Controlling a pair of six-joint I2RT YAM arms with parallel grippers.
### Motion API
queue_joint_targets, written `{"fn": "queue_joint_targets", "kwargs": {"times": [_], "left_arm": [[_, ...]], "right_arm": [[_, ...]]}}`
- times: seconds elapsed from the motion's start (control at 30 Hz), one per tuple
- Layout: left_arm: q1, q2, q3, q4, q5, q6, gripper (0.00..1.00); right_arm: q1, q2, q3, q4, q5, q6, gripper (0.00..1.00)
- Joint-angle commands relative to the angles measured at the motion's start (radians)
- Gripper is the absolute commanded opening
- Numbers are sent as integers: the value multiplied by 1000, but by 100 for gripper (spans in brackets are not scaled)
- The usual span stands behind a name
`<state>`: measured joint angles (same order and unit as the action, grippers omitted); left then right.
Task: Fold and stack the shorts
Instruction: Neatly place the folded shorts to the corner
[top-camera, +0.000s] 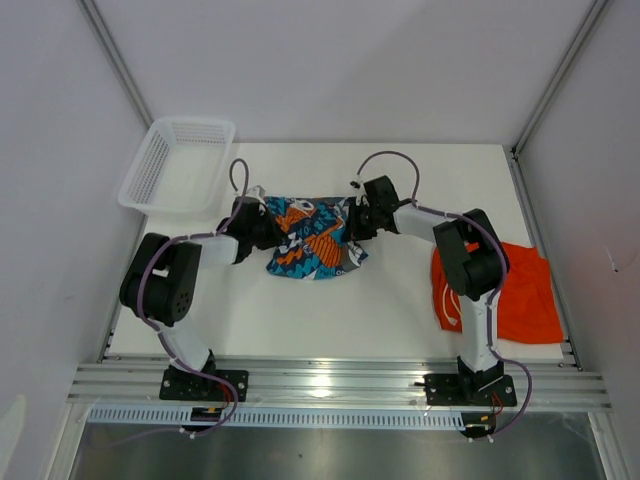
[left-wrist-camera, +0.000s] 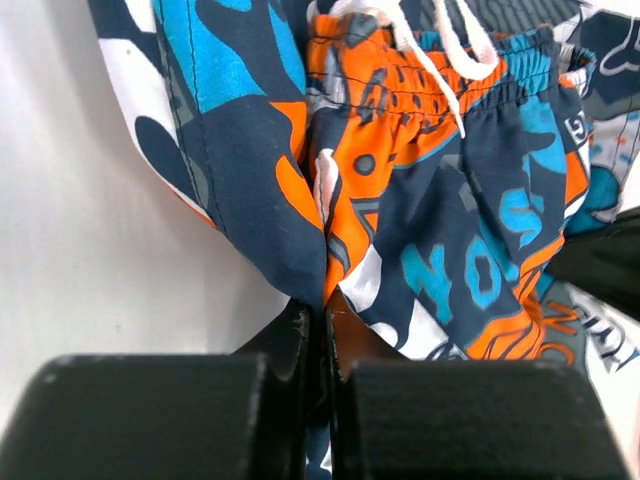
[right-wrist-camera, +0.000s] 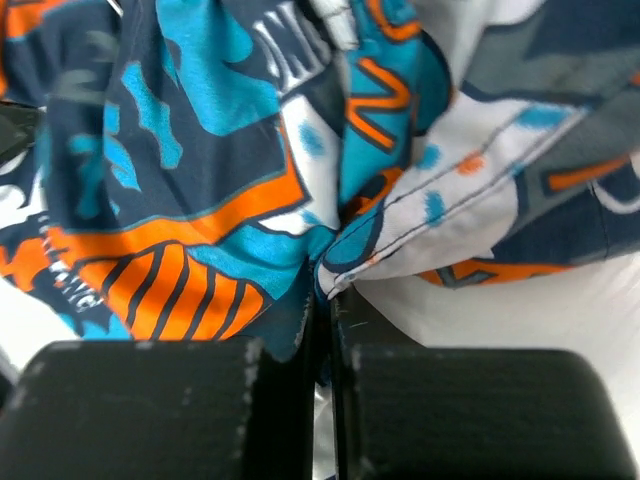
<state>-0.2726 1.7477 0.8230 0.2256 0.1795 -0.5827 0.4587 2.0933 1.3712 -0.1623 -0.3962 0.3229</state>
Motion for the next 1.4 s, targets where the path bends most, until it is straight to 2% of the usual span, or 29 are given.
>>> {"fn": "queue_joint_targets", "kwargs": {"times": [0.0,0.23,0.43,0.6,0.73,0.9,1.03,1.17,1.37], "left_arm": [[-37,12,44,-11,-24,18,0],[-124,-46,87,-147,-175,31,0],[-270,-122,134,-216,-299,-57,0],[-425,-137,208,-212,-328,-126,0],[-546,-91,318,-213,-377,-147,0],[-667,41,471,-178,-368,-186,0],[-752,139,580,-174,-399,-184,0],[-826,208,631,-119,-446,-186,0],[-875,341,725,-40,-381,-235,0]], "right_arm": [[63,-9,40,-149,175,-36,0],[54,-142,23,-287,500,-5,0],[29,-308,-21,-396,586,8,0],[-58,-496,-112,-456,590,48,0],[-150,-614,-156,-520,626,59,0],[-283,-783,-265,-530,714,65,0],[-374,-869,-290,-562,778,64,0],[-429,-929,-325,-543,907,65,0],[-580,-941,-336,-559,896,56,0]]}}
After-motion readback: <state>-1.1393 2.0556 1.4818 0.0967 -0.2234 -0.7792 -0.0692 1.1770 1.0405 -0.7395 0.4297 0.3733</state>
